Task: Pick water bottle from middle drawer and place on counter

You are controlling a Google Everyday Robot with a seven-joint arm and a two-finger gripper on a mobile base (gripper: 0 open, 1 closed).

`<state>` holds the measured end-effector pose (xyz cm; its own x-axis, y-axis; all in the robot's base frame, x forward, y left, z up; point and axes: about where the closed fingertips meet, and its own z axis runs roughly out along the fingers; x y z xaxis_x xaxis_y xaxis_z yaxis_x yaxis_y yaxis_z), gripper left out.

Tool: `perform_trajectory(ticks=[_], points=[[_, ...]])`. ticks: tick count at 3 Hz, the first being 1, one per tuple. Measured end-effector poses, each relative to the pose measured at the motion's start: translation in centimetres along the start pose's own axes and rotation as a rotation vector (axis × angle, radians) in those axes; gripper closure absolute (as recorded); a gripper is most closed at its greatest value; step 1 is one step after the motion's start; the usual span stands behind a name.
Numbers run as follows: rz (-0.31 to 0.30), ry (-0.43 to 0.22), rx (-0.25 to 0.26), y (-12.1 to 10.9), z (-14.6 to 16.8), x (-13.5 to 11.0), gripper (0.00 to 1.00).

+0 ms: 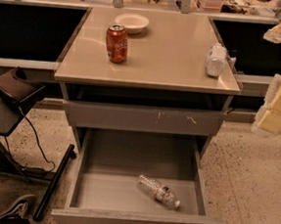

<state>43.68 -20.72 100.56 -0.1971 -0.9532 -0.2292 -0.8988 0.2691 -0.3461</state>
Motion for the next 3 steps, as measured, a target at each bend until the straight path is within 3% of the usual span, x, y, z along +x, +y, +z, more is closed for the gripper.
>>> perform_trajectory(ticks=[1,2,3], points=[[0.000,0.000,0.000,0.0,0.0,0.0,0.00],[0.015,-0.029,-0.036,0.8,3.3,-0.1,0.00],[0.040,-0.068,-0.100,2.1,10.5,0.0,0.00]])
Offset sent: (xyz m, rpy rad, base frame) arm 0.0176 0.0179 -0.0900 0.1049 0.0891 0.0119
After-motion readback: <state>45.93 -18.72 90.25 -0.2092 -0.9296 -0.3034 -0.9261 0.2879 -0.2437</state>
